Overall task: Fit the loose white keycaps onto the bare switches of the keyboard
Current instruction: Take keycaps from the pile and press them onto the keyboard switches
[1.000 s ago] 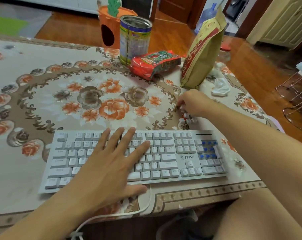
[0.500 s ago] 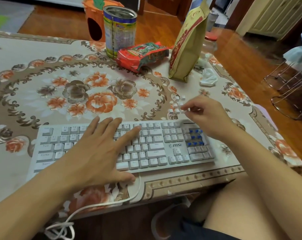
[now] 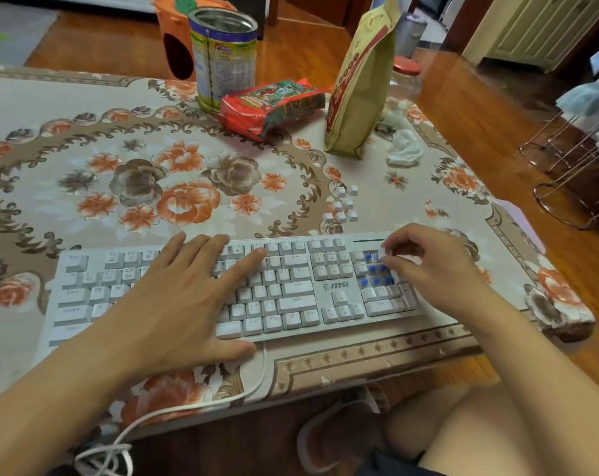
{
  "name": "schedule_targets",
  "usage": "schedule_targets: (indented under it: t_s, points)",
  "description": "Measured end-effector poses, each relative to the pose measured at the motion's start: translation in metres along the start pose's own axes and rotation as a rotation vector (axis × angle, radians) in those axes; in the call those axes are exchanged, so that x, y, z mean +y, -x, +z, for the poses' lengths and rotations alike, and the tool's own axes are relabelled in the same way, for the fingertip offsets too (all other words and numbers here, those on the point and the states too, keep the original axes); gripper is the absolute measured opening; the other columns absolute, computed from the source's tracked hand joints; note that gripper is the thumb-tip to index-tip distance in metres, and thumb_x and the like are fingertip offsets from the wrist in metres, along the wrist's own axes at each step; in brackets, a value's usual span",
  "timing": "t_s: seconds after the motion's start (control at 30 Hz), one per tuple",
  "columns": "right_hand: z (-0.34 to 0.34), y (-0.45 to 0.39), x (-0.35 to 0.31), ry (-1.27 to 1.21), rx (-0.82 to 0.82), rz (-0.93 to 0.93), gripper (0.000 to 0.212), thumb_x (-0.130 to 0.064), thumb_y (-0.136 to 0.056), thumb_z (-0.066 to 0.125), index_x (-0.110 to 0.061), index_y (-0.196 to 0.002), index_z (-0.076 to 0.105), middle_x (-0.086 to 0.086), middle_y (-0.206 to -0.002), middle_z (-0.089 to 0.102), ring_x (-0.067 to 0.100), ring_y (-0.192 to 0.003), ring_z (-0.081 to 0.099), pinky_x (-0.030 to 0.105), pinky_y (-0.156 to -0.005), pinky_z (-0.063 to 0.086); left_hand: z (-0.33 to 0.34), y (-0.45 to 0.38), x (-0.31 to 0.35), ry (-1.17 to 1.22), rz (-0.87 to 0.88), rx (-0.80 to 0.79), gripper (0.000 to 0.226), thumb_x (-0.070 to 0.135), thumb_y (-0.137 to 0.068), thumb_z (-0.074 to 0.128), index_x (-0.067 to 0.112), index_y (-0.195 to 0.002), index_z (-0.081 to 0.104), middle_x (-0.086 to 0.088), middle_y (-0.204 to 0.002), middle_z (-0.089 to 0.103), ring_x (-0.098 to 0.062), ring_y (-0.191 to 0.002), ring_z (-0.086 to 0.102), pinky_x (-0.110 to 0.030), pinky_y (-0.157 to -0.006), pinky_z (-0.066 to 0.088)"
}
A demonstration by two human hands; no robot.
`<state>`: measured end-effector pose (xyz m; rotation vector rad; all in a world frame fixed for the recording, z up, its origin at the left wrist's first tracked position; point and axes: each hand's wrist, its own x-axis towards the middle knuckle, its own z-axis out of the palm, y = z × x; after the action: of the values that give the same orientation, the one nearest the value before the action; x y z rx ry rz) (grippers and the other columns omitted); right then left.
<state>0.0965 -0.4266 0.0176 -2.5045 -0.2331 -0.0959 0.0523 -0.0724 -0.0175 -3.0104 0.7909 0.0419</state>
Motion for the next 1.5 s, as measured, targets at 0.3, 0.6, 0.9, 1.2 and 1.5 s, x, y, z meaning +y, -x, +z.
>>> schedule_targets:
  t_s: [0.3,0.6,0.9,1.2,1.5]
  points:
    - [0.003,-0.004,0.002,0.169,0.001,-0.063,0.009,-0.016,-0.084,0.076,-0.022,-0.088,0.072,-0.014,-0.085,0.067,0.008,-0.086,0.062,0.030,-0.080,0.050,0.001,0.001,0.000,0.014,-0.010,-0.008,0.114,0.102,-0.073,0.029,0.037,-0.164,0.005,-0.021,-0.159,0.037,-0.041,-0.148,0.033,-0.059,-0.124,0.020]
    - [0.014,-0.015,0.001,0.189,-0.049,-0.090,0.016,-0.009,-0.084,0.075,-0.025,-0.083,0.072,-0.010,-0.090,0.070,0.006,-0.085,0.065,0.031,-0.082,0.056,0.002,0.002,0.000,0.033,-0.014,-0.010,0.114,0.103,-0.072,0.026,0.040,-0.163,0.000,-0.019,-0.164,0.030,-0.039,-0.152,0.025,-0.056,-0.126,0.012]
    - [0.012,-0.019,-0.001,0.191,-0.088,-0.108,0.010,-0.015,-0.090,0.069,-0.023,-0.085,0.072,-0.015,-0.086,0.066,0.005,-0.086,0.058,0.030,-0.079,0.051,0.003,0.001,0.000,0.048,-0.015,-0.010,0.113,0.103,-0.072,0.026,0.042,-0.163,-0.005,-0.018,-0.165,0.027,-0.038,-0.153,0.022,-0.055,-0.127,0.009]
    - [-0.002,-0.047,-0.010,0.026,-0.331,0.259,0.045,-0.024,-0.078,0.083,-0.032,-0.118,0.064,-0.012,-0.122,0.055,0.008,-0.113,0.049,0.026,-0.095,0.039,0.004,0.002,0.000,0.046,-0.017,-0.011,0.113,0.102,-0.073,0.027,0.040,-0.163,-0.003,-0.018,-0.165,0.028,-0.039,-0.153,0.024,-0.056,-0.127,0.010]
    - [-0.010,-0.103,-0.021,0.082,-0.848,0.565,0.039,-0.016,-0.081,0.079,-0.020,-0.114,0.060,0.004,-0.116,0.064,0.022,-0.103,0.065,0.035,-0.086,0.054,0.003,0.002,0.001,0.046,-0.021,-0.012,0.115,0.103,-0.072,0.029,0.040,-0.163,0.000,-0.020,-0.163,0.031,-0.039,-0.152,0.027,-0.055,-0.126,0.009]
